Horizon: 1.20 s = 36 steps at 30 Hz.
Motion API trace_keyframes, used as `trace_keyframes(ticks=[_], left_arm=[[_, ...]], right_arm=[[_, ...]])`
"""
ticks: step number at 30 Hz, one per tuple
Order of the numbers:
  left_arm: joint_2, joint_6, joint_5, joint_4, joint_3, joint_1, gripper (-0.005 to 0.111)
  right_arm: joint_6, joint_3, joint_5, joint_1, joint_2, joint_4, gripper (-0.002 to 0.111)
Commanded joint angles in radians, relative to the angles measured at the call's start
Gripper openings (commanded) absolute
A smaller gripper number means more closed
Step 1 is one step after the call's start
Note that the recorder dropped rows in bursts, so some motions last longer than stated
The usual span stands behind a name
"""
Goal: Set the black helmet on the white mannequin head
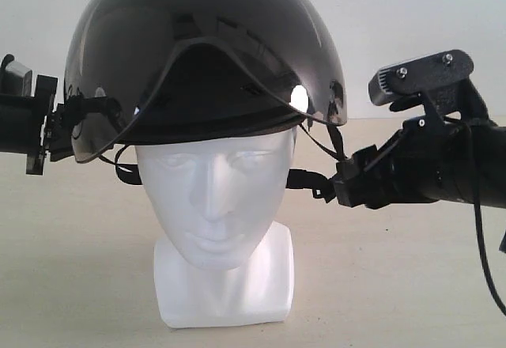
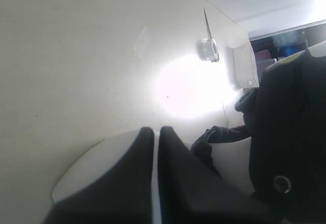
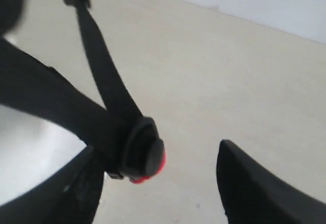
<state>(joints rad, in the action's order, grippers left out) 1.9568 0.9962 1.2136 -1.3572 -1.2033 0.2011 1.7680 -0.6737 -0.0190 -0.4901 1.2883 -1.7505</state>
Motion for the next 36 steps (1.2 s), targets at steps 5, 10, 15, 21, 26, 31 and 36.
trace_keyframes(ticks=[5,10,15,21,26,31,36], left_arm=[[-0.056,0.022,0.007,-0.012,-0.006,0.019,0.004],[-0.094,-0.005,0.007,0.028,0.012,0.077,0.004],[-0.198,0.012,-0.057,-0.003,0.122,0.162,0.004],[-0.480,0.055,-0.098,-0.102,0.251,0.185,0.004],[-0.639,0.052,-0.099,-0.109,0.251,0.167,0.004],[-0.665,0.052,-0.091,-0.112,0.251,0.135,0.004],[-0.665,0.052,-0.065,-0.112,0.251,0.135,0.004]], right_arm=[[-0.043,0.037,0.046,0.003,-0.132,0.006,0.061],[-0.101,0.089,0.011,0.003,-0.240,0.006,0.061],[-0.111,0.146,-0.201,0.003,-0.357,0.006,0.032],[-0.209,0.161,-0.287,0.003,-0.460,0.006,0.000],[0.108,0.019,-0.266,0.003,-0.399,0.006,0.000],[0.358,-0.065,-0.392,0.003,-0.399,0.006,0.000],[0.358,-0.127,-0.655,0.003,-0.399,0.078,0.000]])
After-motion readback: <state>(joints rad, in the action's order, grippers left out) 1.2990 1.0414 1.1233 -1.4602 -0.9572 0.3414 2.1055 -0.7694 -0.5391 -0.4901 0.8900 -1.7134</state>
